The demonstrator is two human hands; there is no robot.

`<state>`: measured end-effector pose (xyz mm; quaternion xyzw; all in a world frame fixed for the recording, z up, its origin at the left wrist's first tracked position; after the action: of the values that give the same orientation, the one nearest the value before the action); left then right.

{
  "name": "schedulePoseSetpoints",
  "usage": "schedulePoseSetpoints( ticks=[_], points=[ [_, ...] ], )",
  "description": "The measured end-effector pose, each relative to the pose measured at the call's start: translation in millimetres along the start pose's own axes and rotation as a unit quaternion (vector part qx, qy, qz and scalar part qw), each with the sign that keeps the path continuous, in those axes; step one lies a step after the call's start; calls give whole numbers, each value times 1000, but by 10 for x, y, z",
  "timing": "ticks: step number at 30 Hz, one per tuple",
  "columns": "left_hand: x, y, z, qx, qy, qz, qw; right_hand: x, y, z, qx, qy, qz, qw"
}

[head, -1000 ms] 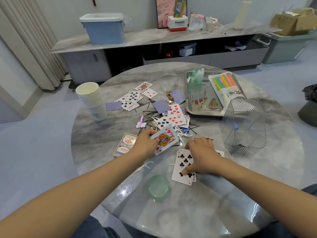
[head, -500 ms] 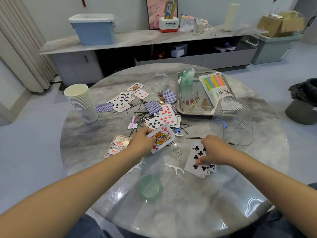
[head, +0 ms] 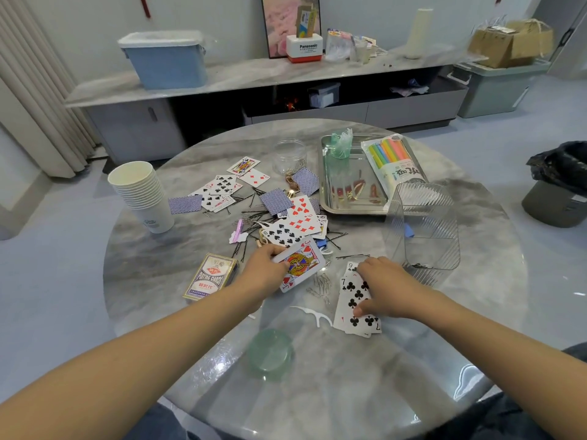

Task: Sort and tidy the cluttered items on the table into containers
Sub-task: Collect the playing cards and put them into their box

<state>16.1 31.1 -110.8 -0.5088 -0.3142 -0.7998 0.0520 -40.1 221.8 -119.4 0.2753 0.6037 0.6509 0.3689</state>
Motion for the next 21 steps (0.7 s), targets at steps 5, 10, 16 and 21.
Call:
schedulePoseSetpoints(
  ticks=[5, 10, 16, 21],
  points=[
    [7, 31, -14, 1, 6, -4, 1000, 19, -31, -38, -18, -24, -74, 997],
    [4, 37, -10, 3, 8, -7, 1000, 45, -84, -105, -43, -31, -48, 997],
    [-16, 42, -4, 1, 11, -9, 1000, 34, -26, -166, -56, -30, -21, 998],
    [-15, 37, -8, 0, 12, 0, 1000, -1, -37, -168, -74, -20, -6, 997]
  ],
)
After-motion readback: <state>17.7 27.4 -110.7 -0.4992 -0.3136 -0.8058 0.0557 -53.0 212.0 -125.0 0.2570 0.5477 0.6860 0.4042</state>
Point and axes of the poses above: each hand's wrist, its own z-axis away from the middle knuckle, its own y-axis out of the back of the hand, x = y × z, the point moved 5 cm from there along -z, towards the middle knuckle, and after that the axes turned 11 degrees about x, right-handed, at the moved point
